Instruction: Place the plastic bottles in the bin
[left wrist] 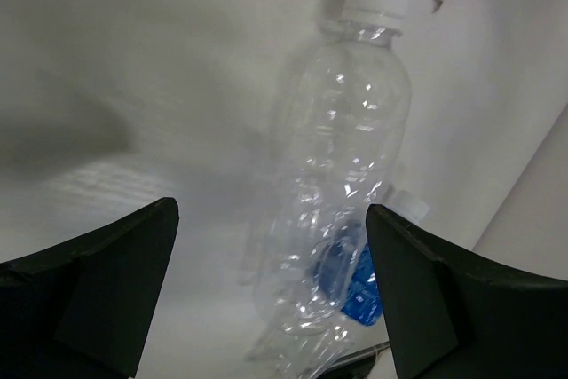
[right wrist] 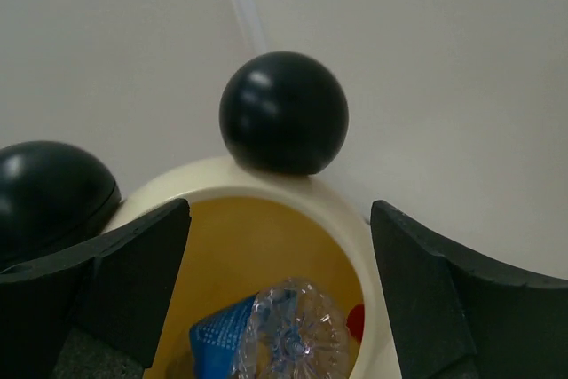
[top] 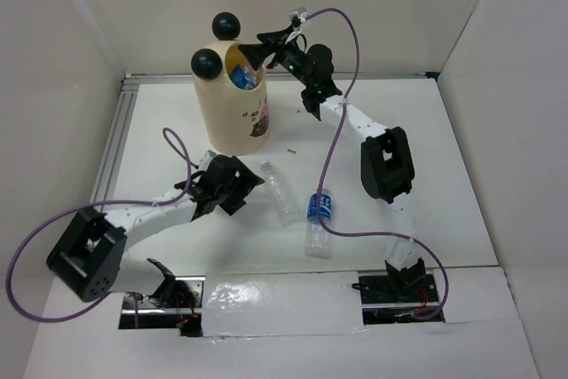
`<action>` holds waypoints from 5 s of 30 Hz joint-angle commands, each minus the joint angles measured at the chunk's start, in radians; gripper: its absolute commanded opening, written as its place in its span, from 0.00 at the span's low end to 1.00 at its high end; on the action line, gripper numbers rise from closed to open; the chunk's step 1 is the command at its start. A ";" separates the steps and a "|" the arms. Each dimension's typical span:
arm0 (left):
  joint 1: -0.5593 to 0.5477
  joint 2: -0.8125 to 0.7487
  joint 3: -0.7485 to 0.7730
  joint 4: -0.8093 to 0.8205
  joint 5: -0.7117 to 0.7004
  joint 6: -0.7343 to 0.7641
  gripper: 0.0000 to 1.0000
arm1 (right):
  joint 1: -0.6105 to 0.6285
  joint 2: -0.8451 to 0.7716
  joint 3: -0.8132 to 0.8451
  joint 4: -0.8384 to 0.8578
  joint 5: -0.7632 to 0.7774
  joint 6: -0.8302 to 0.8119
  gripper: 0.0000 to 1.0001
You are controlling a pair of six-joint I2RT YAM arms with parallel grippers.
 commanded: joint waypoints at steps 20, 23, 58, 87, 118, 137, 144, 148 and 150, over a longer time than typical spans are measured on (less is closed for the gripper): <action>-0.096 0.581 0.646 -0.210 -0.072 0.433 0.99 | -0.396 -0.604 -0.421 -0.689 -0.322 -0.327 1.00; -0.107 0.633 0.695 -0.210 -0.072 0.444 0.98 | -0.429 -0.699 -0.581 -0.676 -0.331 -0.365 1.00; -0.119 0.555 1.226 0.496 -0.472 1.531 0.18 | -0.588 -0.809 -0.962 -1.123 -0.547 -0.773 0.04; -0.018 0.594 0.847 1.067 -0.529 2.140 0.94 | -0.660 -0.809 -1.006 -1.189 -0.612 -0.834 0.25; -0.315 -0.611 0.216 -0.425 -0.577 0.707 0.99 | -0.072 -0.794 -0.995 -1.223 -0.225 -1.105 1.00; -0.325 -0.896 0.007 -0.740 -0.601 0.344 1.00 | 0.183 -0.570 -0.959 -1.279 0.075 -1.308 0.79; -0.325 -0.855 -0.024 -0.659 -0.563 0.367 1.00 | 0.183 -0.570 -0.876 -1.428 0.056 -1.355 0.33; -0.325 -0.826 -0.047 -0.575 -0.543 0.401 1.00 | 0.145 -0.582 -0.686 -1.528 -0.041 -1.313 0.27; -0.325 -0.815 -0.058 -0.527 -0.534 0.413 1.00 | 0.099 -0.582 -0.570 -1.567 -0.140 -1.283 0.27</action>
